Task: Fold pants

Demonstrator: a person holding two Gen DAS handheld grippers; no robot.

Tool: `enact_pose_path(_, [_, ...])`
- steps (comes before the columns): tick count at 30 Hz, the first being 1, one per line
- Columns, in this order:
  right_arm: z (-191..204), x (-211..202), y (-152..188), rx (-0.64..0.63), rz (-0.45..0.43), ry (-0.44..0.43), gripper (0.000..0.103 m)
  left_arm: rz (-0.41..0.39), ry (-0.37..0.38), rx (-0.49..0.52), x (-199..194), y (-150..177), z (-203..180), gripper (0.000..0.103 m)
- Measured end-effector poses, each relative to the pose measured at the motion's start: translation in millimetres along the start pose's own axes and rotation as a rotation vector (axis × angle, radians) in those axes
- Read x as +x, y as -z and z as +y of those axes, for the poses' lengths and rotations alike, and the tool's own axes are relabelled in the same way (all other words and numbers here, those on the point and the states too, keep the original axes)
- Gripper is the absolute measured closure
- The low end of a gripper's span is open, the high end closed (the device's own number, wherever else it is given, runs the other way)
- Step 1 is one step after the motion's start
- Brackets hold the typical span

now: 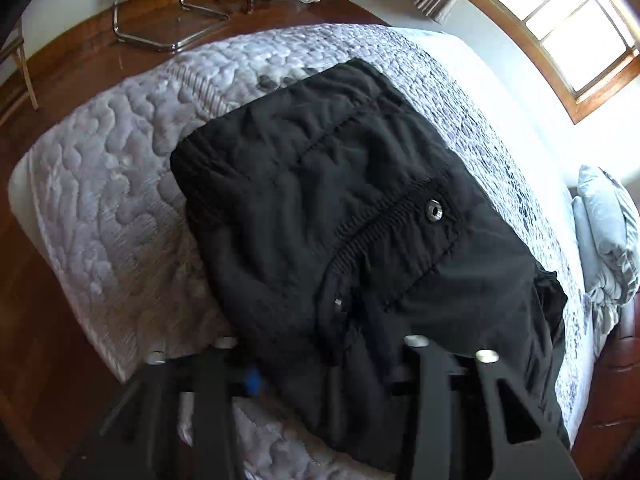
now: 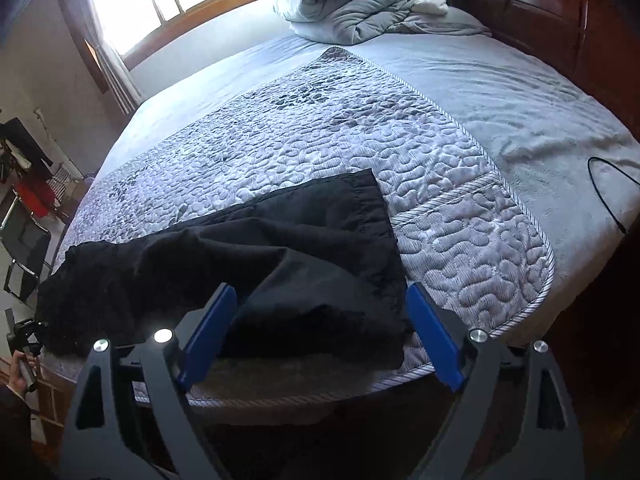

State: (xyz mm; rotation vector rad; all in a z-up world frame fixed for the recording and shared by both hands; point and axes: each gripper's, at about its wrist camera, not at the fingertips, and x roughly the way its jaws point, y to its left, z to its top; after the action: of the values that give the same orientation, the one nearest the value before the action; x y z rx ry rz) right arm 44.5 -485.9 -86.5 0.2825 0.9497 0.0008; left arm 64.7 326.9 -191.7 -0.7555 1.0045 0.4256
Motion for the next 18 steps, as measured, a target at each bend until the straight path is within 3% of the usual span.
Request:
enact_pose_path(1, [-2,-1,0,0.004,0.006,0.000,0.016,0.001,0.015,0.005,-6,1,-7,0.043])
enact_pose_path(6, [-27,5,9,0.112,0.075,-0.054,0.016,-0.035,0.026,-0.018,-43,12,-14,0.034])
enact_pose_path(10, [-33,14,23,0.220,0.136,-0.221,0.021,-0.043,0.047,-0.016,-66,31,-25,0.027])
enact_pose_path(12, [-29,18,26,0.249,0.158,-0.259,0.021,-0.029,0.065,-0.021,-73,44,-29,0.025])
enact_pose_path(14, [-24,24,30,0.293,0.192,-0.305,0.021,0.020,0.094,-0.008,-56,49,-37,0.023])
enact_pose_path(18, [-20,15,32,0.335,0.179,-0.234,0.022,0.079,0.117,0.022,-31,62,-57,0.023])
